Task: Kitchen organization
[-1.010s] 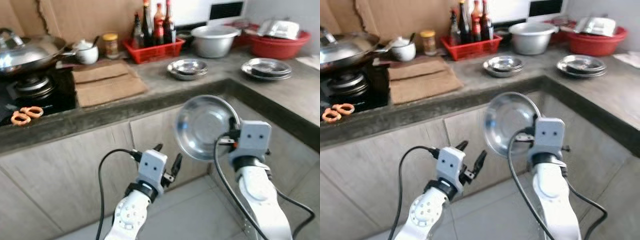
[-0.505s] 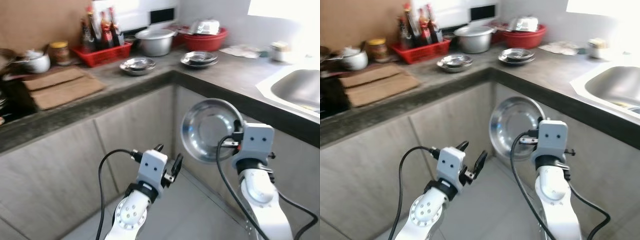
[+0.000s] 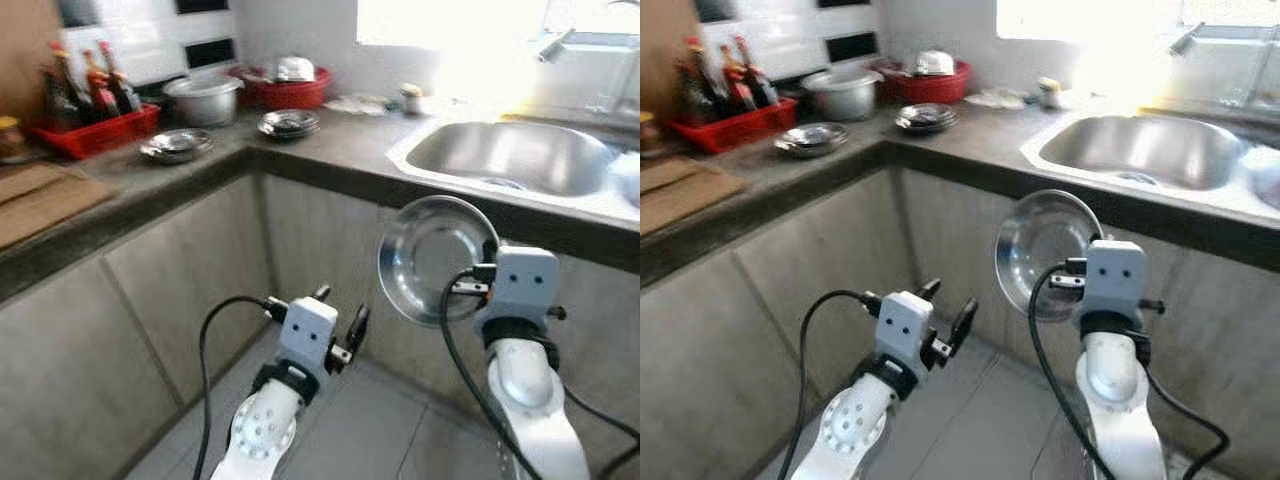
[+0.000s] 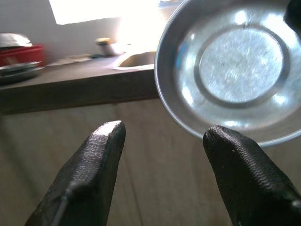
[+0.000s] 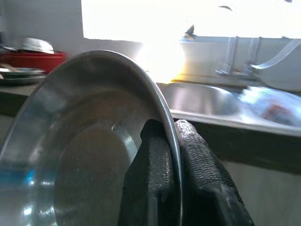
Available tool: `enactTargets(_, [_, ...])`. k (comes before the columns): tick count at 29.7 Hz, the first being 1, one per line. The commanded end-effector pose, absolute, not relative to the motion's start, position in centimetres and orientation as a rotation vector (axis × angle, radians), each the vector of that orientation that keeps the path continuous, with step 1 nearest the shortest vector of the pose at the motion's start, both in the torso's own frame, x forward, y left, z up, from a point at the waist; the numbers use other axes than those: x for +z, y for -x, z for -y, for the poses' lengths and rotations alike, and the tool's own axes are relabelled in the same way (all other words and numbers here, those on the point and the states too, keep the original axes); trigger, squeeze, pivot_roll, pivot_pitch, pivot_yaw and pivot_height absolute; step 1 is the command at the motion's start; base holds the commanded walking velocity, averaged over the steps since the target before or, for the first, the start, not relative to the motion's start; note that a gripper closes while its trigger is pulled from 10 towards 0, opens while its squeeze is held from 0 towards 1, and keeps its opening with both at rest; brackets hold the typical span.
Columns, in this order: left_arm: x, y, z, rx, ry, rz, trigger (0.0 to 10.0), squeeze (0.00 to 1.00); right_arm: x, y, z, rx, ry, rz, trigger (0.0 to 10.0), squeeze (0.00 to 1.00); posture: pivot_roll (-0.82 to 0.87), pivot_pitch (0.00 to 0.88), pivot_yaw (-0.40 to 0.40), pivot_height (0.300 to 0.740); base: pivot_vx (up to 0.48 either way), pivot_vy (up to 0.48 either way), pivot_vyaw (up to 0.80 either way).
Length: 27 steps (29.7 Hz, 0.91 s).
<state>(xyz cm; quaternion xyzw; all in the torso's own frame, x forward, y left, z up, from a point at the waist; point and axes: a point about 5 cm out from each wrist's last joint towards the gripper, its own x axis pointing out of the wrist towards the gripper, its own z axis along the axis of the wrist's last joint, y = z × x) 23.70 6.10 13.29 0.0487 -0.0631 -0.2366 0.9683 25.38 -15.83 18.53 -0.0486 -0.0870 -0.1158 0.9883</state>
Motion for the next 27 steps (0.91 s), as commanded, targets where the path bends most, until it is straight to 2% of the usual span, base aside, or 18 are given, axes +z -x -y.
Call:
enactTargets(1, [13.46, -23.91, -6.22, -0.472, -0.102, 0.129, 10.0, 0.00, 19.44, -25.56, 15.59, -0.228, 0.098, 0.214, 0.0, 0.00, 0.09, 0.000, -0.018, 0.740, 0.000, 0.000, -0.79])
enactTargets(3, [13.49, -23.95, -6.24, -0.470, -0.103, 0.131, 10.0, 0.00, 19.49, -25.59, 15.58, -0.228, 0.097, 0.218, 0.0, 0.00, 0.09, 0.000, -0.018, 0.740, 0.000, 0.000, -0.79])
enactTargets(9, [13.53, -24.09, -6.36, -0.460, -0.111, 0.132, 10.0, 0.00, 19.96, -25.90, 15.08, -0.191, 0.087, 0.239, 0.0, 0.00, 0.09, 0.000, -0.018, 0.740, 0.395, 0.000, 0.00])
enactTargets(10, [13.54, -24.14, -6.40, -0.458, -0.110, 0.132, 10.0, 0.00, 20.05, -26.03, 14.95, -0.178, 0.081, 0.240, 4.5, 0.00, 0.09, 0.000, -0.020, 0.740, 0.428, 0.000, 0.00])
enactTargets(11, [13.56, -24.15, -6.43, -0.457, -0.110, 0.133, 10.0, 0.00, 20.10, -26.10, 14.89, -0.171, 0.076, 0.242, 10.0, 0.00, 0.09, 0.000, -0.018, 0.740, 0.439, 0.000, 0.00])
enactTargets(27, [13.48, -24.13, -6.55, -0.454, -0.110, 0.129, 10.0, 0.00, 20.44, -26.50, 15.11, -0.171, 0.080, 0.249, 10.0, 0.00, 0.09, 0.000, -0.019, 0.740, 0.475, 0.000, 0.00])
